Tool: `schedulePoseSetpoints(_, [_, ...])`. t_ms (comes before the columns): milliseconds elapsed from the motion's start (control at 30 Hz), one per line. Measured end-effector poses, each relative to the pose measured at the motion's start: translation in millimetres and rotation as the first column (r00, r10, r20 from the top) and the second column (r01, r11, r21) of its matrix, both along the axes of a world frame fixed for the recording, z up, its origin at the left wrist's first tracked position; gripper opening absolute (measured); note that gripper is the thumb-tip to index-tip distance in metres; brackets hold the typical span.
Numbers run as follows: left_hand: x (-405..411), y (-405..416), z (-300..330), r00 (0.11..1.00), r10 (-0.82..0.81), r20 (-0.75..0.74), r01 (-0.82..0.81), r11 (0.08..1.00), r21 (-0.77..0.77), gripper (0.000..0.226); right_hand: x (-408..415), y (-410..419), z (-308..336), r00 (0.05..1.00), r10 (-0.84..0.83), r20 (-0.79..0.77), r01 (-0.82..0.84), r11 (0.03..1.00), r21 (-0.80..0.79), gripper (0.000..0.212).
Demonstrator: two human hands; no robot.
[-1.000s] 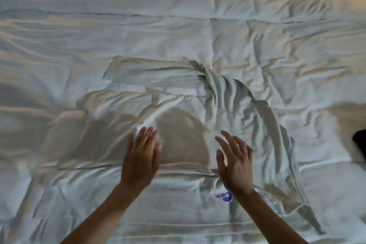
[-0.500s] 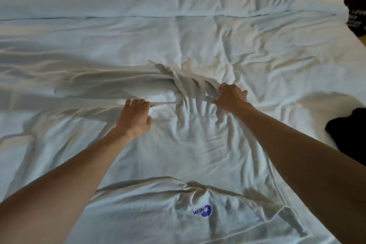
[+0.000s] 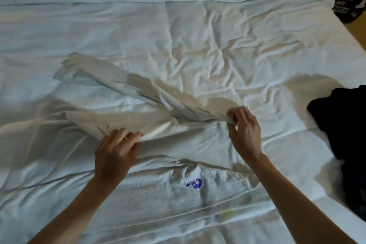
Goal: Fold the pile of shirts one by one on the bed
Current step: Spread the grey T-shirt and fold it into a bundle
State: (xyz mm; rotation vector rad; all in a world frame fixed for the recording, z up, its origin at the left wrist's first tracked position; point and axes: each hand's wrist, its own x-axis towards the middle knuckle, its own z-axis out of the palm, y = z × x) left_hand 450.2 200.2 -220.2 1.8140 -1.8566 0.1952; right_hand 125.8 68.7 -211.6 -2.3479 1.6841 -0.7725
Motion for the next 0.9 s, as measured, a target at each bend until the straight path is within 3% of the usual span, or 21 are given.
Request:
schedulePoseSetpoints(67, [-2,20,-14,0.999,-0.03,0.013,0.029,0.994,0.107,0.022,-11,19,-13,0.997,0.007,-0.081,-0.002,0.998,0.059,0.016])
schedulePoseSetpoints(200, [9,36,-30,0.995,-0.093,0.045,0.078,0.961,0.267,0.029,-10,40,-23,0.954,0.009,-0.301,0.074,0.961,0.265,0.054])
schedulePoseSetpoints(267, [22,32,-22,0.996,-0.057,0.063,0.037,0.958,0.285,0.031,12,49,-13,0.95,-0.074,-0.303,0.136,0.973,0.189,0.065])
schedulePoseSetpoints(333, [41,26,-15,0.993,-0.043,0.108,0.011,0.96,0.28,0.035,46,63,-2,0.973,-0.03,-0.229,0.053,0.994,0.094,0.069])
schedulePoseSetpoints(400, [67,21,-10,0.98,-0.064,0.187,0.005,0.954,0.3,0.038,86,76,-1,0.977,0.171,-0.123,-0.16,0.983,0.094,0.064])
schedulePoseSetpoints(533, [117,9,-6,0.916,-0.165,0.367,0.014,0.925,0.381,0.039,157,89,-21,0.832,0.54,-0.13,-0.514,0.837,0.186,0.058])
schedulePoseSetpoints(633, [142,-9,2,0.888,-0.251,0.385,0.06,0.894,0.445,0.023,192,89,-28,0.792,0.59,-0.156,-0.554,0.803,0.222,0.056])
schedulePoseSetpoints(767, [149,-27,33,0.892,-0.302,0.337,-0.044,0.683,0.729,0.024,206,80,-28,0.812,0.562,-0.158,-0.514,0.817,0.262,0.037])
schedulePoseSetpoints(900, [172,-16,41,0.81,-0.277,0.517,-0.178,0.724,0.667,0.037,204,78,-25,0.827,0.548,-0.13,-0.502,0.821,0.27,0.034])
